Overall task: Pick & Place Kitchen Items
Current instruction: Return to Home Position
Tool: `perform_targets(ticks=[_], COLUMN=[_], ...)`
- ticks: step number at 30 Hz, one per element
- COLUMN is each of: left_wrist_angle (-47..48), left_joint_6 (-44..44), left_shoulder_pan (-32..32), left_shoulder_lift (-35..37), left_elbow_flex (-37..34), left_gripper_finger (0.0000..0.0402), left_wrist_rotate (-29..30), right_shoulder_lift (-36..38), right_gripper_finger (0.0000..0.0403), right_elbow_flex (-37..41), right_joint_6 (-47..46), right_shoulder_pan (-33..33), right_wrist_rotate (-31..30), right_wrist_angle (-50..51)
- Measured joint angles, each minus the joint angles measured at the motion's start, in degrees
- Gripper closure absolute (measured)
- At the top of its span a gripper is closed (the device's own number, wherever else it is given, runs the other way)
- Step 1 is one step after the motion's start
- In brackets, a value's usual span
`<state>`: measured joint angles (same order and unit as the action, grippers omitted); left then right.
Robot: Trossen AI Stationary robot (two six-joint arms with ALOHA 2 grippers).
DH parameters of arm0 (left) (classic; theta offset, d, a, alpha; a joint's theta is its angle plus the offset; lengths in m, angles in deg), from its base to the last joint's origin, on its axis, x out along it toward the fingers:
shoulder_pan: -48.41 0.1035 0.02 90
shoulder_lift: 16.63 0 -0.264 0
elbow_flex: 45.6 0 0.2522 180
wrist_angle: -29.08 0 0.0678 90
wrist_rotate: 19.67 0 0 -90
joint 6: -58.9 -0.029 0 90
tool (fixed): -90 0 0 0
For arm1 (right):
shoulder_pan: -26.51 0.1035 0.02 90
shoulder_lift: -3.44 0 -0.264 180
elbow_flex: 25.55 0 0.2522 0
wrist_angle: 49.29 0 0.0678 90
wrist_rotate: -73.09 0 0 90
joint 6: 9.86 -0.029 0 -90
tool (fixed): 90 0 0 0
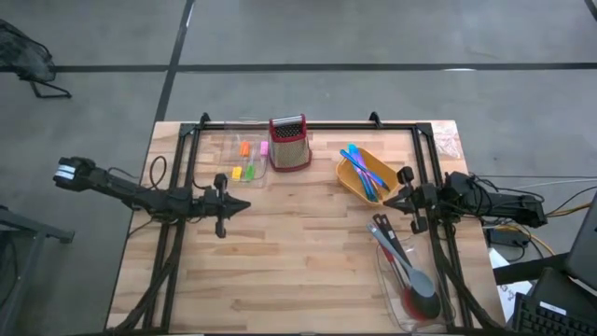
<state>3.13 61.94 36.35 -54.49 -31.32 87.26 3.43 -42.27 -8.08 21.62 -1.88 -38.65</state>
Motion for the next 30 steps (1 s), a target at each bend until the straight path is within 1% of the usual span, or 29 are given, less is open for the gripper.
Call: perform_targets(ticks=[3, 9, 13, 16, 18, 23, 30], left_wrist_angle=[2.1, 2.0, 2.5, 3.9, 3.8, 3.8, 3.8], left_joint_6=[-1.2, -3.4, -4.8, -4.7, -3.0, -3.0, -3.0], left_shoulder_pan=[-0.8, -1.4, -1.4, -1.4, -1.4, -1.4, -1.4], left_shoulder_lift=[1.8, 4.7, 4.7, 4.7, 4.7, 4.7, 4.7], left_elbow_flex=[0.0, 0.0, 0.0, 0.0, -0.1, -0.1, -0.1], left_gripper_finger=[0.0389, 0.0391, 0.0393, 0.0386, 0.0381, 0.0373, 0.0377], left_wrist_rotate=[-0.1, 0.1, 0.2, 0.3, 0.3, 0.3, 0.3], right_shoulder_lift=[0.0, 0.0, -0.1, -0.1, -0.2, -0.4, -0.9], right_gripper_finger=[0.0394, 0.0394, 0.0394, 0.0394, 0.0394, 0.0394, 0.0394], right_elbow_flex=[-0.8, -1.5, -1.3, -1.3, -1.2, -1.2, -1.2], right_joint_6=[2.8, 3.4, 5.4, 7.2, 7.2, 7.2, 7.2], right_shoulder_pan=[0.0, 0.0, 0.0, 0.0, 0.0, 0.0, 0.0], right_wrist_rotate=[1.7, 1.8, 1.6, 1.6, 1.6, 1.5, 1.5], right_wrist_angle=[1.4, 3.3, 3.4, 3.4, 3.4, 3.4, 3.4])
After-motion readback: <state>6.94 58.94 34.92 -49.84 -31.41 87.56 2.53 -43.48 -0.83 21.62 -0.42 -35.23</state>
